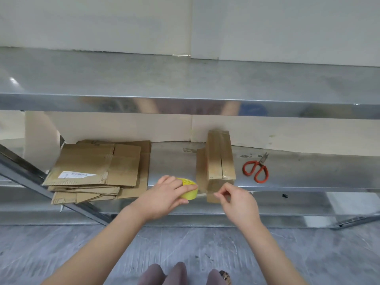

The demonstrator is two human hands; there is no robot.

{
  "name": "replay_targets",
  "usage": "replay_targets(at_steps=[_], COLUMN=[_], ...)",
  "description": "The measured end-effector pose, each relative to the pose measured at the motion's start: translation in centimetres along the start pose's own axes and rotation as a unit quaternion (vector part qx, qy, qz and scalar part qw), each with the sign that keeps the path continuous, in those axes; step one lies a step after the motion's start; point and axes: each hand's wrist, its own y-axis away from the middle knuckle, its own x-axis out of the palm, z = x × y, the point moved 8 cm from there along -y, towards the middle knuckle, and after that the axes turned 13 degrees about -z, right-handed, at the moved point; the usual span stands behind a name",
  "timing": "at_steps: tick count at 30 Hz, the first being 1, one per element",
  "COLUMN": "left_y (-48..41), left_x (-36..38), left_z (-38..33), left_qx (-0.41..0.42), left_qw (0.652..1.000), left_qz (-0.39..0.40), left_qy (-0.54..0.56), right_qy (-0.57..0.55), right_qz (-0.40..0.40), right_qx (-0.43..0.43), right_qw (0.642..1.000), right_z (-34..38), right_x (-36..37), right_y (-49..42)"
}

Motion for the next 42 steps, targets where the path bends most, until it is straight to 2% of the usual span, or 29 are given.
replay_targets(at_steps=[3, 7, 10, 13, 16, 22, 35, 38, 42], left_y=[-1.2, -2.3, -3.9, -5.1, -5.9, -6.4, -7.2, -7.4, -7.8], left_x=[-0.7, -0.6, -1.2, -1.6, -1.9, -1.7, 1.9, 2.4, 3.1], left_z=[-0.2, -0.6, -1.0, -1.1, -1.1, -0.6, 0.6, 0.0, -1.2], left_qx=[-0.025, -0.045, -0.084, -0.145, -0.161, -0.160, -0.218, -0.184, -0.087], left_qw=[0.999, 0.998, 0.996, 0.983, 0.974, 0.984, 0.975, 0.981, 0.996], left_qz=[-0.014, 0.011, -0.010, -0.035, -0.049, -0.056, -0.006, -0.009, 0.012], left_qy=[-0.021, -0.039, 0.023, 0.109, 0.155, 0.056, 0.049, 0.065, -0.020], right_qy=[-0.037, -0.028, -0.033, -0.117, -0.143, -0.121, -0.113, -0.130, -0.166], right_qz=[0.001, 0.005, -0.006, -0.015, 0.001, 0.052, 0.097, 0.102, 0.093], right_qx=[0.000, -0.017, -0.011, 0.048, 0.079, 0.059, 0.079, 0.084, 0.097], right_qw=[0.999, 0.999, 0.999, 0.992, 0.987, 0.990, 0.986, 0.983, 0.977], right_z=[-0.4, -1.2, -2.2, -3.4, -4.7, -5.4, -7.3, -8.0, -8.8], right_x=[-1.7, -3.1, -4.1, -4.5, -4.3, -3.6, -0.4, 0.5, 1.5], right_y=[0.1, 0.2, -1.3, -3.1, -3.8, -4.7, -7.0, -7.0, -6.7])
